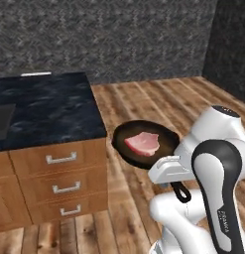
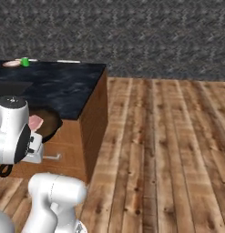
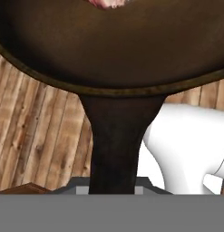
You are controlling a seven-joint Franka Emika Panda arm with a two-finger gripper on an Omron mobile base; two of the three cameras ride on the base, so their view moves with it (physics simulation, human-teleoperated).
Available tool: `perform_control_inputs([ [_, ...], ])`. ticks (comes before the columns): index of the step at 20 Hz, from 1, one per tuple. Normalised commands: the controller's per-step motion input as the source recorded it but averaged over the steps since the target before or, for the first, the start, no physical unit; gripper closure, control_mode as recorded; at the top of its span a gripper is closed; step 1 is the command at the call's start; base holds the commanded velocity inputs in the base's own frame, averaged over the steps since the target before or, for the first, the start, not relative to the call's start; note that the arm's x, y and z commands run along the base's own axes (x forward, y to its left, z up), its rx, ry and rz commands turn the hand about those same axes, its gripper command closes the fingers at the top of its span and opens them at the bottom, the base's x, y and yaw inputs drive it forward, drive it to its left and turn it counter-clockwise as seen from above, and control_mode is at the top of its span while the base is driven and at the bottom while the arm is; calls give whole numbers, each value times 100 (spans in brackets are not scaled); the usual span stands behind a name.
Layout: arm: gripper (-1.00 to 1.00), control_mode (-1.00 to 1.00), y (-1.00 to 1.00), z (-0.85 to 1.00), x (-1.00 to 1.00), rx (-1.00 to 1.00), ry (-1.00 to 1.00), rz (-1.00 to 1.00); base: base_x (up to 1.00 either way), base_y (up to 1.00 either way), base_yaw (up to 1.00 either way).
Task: Pick up the pan with the steak in it and place it on the dining table. Then place the steak on the plate.
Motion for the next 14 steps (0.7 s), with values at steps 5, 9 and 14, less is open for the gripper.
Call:
perform_control_inputs([
  [5,100,100,0,0,0,0,0,0,17,-100,-2],
  [9,100,100,0,0,0,0,0,0,19,-100,-1],
  [14,100,100,0,0,0,0,0,0,28,-100,0],
])
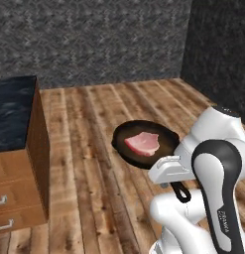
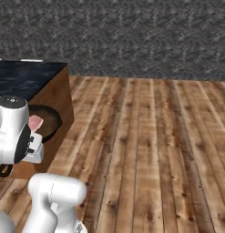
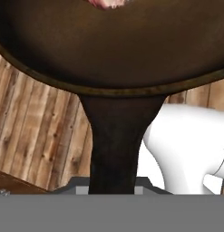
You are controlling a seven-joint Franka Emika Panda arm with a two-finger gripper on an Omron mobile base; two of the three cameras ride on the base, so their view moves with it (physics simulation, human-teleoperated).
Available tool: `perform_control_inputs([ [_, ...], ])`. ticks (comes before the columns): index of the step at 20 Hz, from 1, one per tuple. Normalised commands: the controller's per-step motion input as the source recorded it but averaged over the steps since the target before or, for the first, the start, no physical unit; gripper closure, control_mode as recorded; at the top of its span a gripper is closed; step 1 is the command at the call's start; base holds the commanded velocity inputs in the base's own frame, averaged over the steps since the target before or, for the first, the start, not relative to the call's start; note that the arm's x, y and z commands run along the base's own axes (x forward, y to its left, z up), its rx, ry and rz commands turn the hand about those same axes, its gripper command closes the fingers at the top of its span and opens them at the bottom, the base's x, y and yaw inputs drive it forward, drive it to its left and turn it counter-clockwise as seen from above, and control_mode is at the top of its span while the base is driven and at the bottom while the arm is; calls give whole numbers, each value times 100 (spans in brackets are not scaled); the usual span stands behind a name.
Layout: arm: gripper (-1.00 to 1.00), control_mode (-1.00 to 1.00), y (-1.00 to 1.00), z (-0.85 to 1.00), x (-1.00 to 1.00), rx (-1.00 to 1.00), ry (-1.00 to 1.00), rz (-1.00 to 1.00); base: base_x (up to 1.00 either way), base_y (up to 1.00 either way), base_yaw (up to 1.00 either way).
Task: Pick up the pan with the steak in it and place it on the dining table. Then place the steak on the plate.
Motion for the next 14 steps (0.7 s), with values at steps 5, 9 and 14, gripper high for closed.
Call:
perform_control_inputs([
  [5,100,100,0,0,0,0,0,0,52,-90,0],
  [9,100,100,0,0,0,0,0,0,97,-44,0],
  [14,100,100,0,0,0,0,0,0,100,-20,0],
])
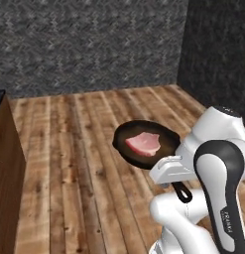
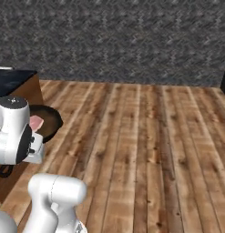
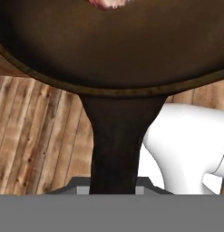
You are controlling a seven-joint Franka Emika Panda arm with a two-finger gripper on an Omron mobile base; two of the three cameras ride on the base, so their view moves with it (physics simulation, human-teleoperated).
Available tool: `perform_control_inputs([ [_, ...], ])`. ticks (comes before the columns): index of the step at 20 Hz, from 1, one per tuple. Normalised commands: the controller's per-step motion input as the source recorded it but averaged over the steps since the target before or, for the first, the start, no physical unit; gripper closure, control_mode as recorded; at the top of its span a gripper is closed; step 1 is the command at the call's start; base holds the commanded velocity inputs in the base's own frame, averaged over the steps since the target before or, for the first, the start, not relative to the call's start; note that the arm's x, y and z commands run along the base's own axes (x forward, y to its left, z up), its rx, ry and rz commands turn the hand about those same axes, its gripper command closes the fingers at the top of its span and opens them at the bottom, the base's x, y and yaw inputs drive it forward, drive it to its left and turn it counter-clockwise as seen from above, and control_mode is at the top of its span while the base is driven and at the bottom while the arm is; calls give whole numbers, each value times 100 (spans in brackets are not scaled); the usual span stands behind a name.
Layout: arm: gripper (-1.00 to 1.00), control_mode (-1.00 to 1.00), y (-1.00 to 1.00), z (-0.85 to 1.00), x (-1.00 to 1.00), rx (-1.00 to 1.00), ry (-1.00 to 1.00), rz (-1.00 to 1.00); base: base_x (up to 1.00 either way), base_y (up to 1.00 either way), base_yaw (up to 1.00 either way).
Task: Pick up the pan with the steak in it and place it on the dining table. Then place the steak on the plate.
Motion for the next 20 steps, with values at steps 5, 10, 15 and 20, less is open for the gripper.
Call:
perform_control_inputs([
  [5,100,100,0,0,0,0,0,0,100,-8,0],
  [10,100,100,0,0,0,0,0,0,100,-7,0],
  [15,100,100,0,0,0,0,0,0,100,-8,0],
  [20,100,100,0,0,0,0,0,0,100,-8,0],
])
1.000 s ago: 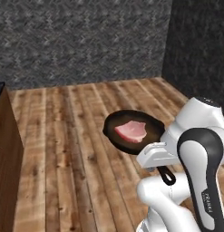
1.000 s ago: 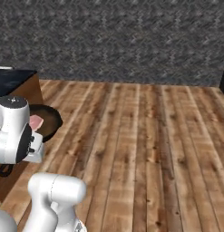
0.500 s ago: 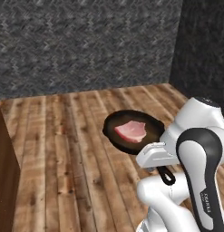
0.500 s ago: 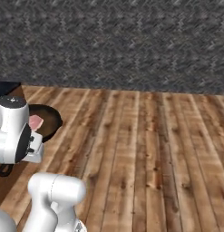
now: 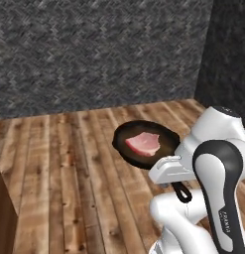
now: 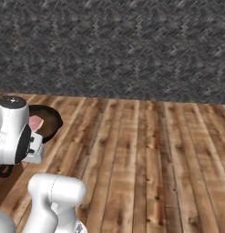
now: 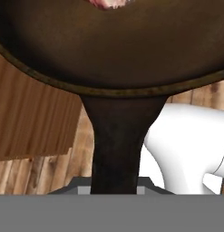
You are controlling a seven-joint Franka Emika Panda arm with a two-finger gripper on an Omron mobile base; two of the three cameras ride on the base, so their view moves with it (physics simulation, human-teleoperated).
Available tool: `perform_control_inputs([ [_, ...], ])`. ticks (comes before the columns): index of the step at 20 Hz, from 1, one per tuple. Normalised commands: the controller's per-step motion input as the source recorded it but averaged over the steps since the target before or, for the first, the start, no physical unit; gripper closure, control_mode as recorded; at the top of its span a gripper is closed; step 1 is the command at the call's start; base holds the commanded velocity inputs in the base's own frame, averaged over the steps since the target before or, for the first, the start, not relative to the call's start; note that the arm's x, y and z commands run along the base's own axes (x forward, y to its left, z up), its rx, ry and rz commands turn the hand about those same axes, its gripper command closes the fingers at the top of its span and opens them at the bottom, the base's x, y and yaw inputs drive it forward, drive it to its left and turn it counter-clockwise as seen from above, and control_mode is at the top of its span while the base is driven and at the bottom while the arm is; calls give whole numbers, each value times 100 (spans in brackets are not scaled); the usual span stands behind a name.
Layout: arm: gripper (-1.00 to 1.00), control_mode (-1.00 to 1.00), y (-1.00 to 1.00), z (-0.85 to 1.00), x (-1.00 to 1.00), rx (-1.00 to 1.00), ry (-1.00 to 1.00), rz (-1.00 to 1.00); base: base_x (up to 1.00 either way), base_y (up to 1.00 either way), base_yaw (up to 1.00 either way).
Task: Pick up the pan with the steak in it and place it on the dining table. Then place the steak on the plate.
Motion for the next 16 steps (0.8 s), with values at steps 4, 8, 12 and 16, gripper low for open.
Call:
perform_control_inputs([
  [4,100,100,0,0,0,0,0,0,100,-9,0],
  [8,100,100,0,0,0,0,0,0,100,-7,0],
  [12,100,100,0,0,0,0,0,0,100,-4,0],
  [16,100,100,0,0,0,0,0,0,100,-1,0],
])
